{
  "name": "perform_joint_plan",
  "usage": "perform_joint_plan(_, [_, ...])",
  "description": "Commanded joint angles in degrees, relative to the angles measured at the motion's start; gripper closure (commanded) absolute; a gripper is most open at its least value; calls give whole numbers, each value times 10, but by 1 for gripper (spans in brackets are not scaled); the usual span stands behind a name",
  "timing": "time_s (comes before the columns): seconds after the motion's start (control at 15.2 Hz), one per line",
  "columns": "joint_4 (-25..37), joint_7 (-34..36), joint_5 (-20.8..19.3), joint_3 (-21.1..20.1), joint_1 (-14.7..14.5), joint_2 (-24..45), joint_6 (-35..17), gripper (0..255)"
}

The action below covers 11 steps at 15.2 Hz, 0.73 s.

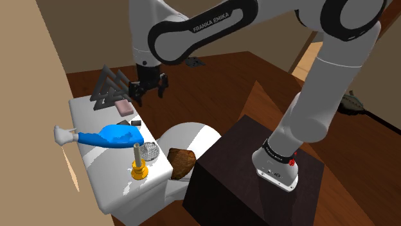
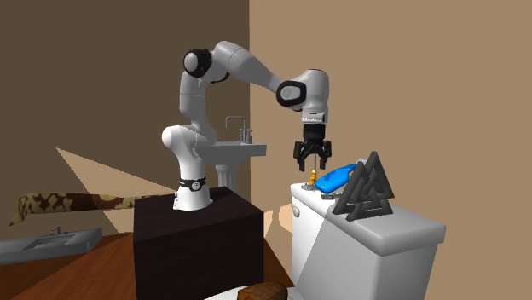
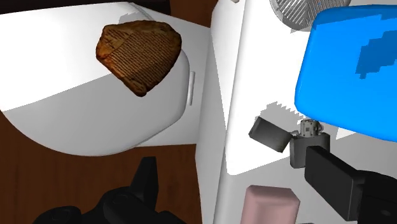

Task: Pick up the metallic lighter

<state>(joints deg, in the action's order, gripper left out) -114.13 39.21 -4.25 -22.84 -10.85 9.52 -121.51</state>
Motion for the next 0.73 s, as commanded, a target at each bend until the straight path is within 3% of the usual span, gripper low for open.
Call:
perform_joint_plan(0.0, [40, 23, -23, -2, -14, 45, -1, 0])
perform_joint_plan(0.53, [220, 89, -98, 11, -90, 221, 19, 0])
perform_joint_plan(0.66, [216, 91, -101, 14, -92, 229, 7, 0])
